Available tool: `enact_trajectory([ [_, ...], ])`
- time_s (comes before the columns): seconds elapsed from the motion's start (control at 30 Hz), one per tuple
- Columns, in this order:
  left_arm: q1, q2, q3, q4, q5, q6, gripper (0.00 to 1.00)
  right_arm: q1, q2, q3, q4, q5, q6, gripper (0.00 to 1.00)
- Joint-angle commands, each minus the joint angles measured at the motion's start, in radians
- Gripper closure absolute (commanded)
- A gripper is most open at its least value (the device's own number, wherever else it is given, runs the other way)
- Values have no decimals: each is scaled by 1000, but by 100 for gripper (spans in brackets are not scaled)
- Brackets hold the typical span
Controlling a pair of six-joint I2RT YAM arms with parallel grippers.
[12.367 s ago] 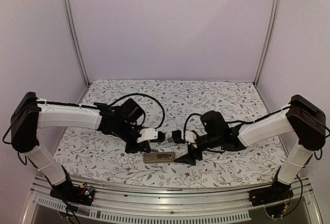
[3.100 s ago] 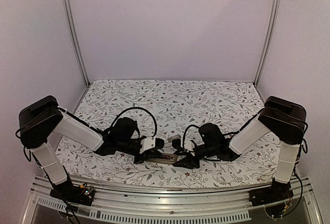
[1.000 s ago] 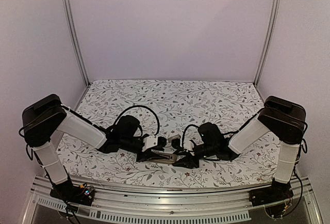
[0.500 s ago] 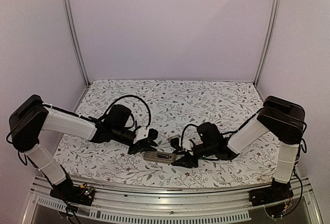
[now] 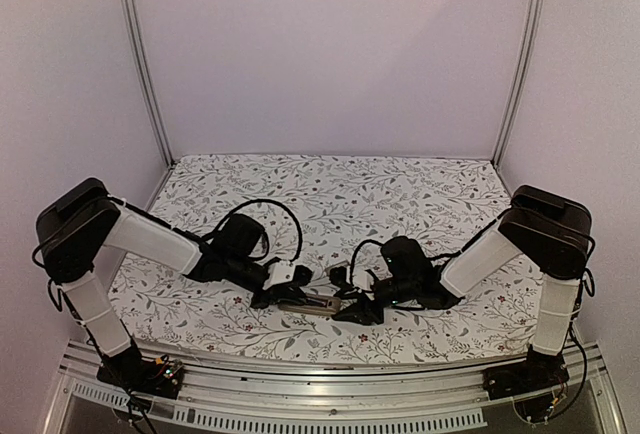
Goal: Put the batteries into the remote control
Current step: Load the battery into the battery compartment.
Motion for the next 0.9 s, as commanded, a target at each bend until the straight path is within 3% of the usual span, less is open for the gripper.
enact_trajectory([
  [0.0, -24, 30, 10, 79, -13, -57, 85, -2, 20, 12, -12, 24, 0, 67],
  [0.7, -53, 114, 17, 50, -22, -29, 92, -3, 15, 12, -13, 38, 1, 68],
  [0.87, -51, 49, 13, 51, -19, -49, 92, -3, 13, 12, -13, 40, 5, 68],
])
